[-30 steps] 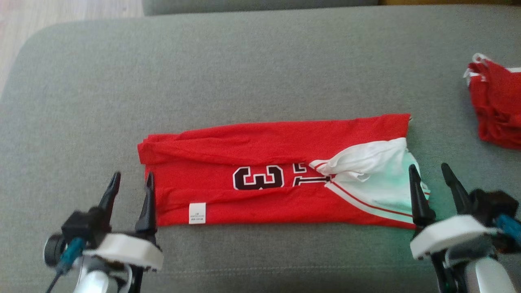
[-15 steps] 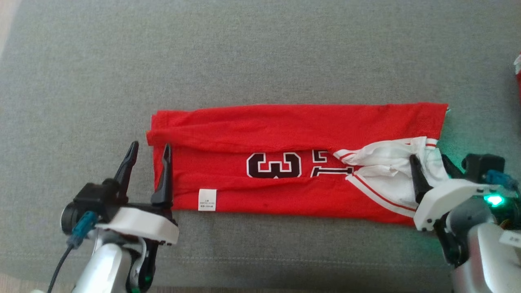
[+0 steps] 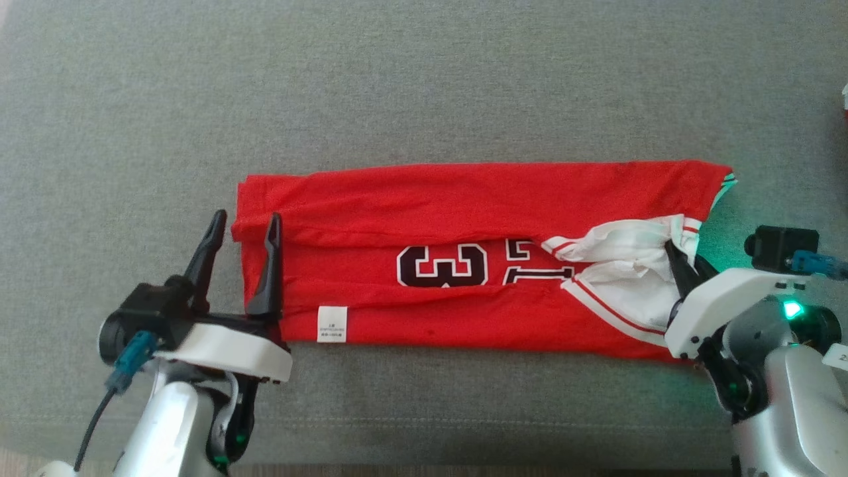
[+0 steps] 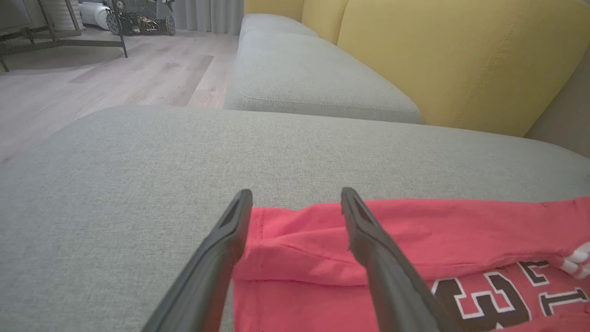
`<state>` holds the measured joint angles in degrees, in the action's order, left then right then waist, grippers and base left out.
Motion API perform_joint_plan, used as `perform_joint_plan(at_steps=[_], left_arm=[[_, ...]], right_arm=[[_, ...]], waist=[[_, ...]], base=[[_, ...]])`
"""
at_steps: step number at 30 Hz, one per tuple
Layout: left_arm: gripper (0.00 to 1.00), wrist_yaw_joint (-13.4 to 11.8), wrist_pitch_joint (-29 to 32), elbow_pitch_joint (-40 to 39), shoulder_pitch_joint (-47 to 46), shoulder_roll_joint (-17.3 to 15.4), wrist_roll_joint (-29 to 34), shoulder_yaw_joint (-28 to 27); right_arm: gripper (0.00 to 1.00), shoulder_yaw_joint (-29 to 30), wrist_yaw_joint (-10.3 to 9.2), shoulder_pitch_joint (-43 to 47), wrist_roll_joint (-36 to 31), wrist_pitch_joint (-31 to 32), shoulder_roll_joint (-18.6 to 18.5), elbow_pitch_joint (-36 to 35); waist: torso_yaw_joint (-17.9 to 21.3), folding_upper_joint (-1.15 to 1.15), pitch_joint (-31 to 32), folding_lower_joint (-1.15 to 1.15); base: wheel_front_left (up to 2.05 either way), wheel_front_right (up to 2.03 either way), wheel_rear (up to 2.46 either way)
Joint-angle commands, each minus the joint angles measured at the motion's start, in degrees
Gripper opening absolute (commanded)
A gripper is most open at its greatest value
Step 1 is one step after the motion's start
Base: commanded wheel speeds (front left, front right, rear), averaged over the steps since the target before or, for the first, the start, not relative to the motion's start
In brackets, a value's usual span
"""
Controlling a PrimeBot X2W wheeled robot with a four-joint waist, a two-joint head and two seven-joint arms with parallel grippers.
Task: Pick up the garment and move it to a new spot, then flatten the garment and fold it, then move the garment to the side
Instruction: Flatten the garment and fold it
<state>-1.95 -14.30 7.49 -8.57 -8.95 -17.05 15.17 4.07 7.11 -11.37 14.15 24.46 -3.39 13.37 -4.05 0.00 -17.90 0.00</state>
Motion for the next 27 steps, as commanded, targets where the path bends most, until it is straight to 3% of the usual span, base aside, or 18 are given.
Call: perform_joint_plan(at_steps=[1,8,19,27], left_arm=[[1.0,0.11,-0.69,-1.66,-1.73,-0.6,0.59,-2.56],[1.0,0.74,-0.69,-1.75,-0.91,0.11,1.54,-3.97],[1.0,1.59,-0.7,-1.68,0.11,1.09,2.44,-5.39],[1.0,2.03,-0.7,-1.1,1.48,1.73,2.53,-6.3]], right_arm=[[0.0,-1.77,0.37,0.85,0.14,0.87,0.36,-0.17],[0.0,2.04,0.37,2.61,0.26,-0.85,-0.2,-3.37],[0.0,9.53,0.37,5.75,1.0,-0.34,-3.99,-8.39],[0.0,4.65,0.37,5.05,3.06,3.77,-3.3,-16.72]], waist=[[0.13,0.0,0.1,0.0],[1.17,0.0,1.31,0.0],[2.29,0.0,2.92,0.0],[3.12,0.0,5.62,0.0]], base=[[0.0,0.0,0.0],[0.0,0.0,0.0],[0.0,0.0,0.0],[0.0,0.0,0.0]])
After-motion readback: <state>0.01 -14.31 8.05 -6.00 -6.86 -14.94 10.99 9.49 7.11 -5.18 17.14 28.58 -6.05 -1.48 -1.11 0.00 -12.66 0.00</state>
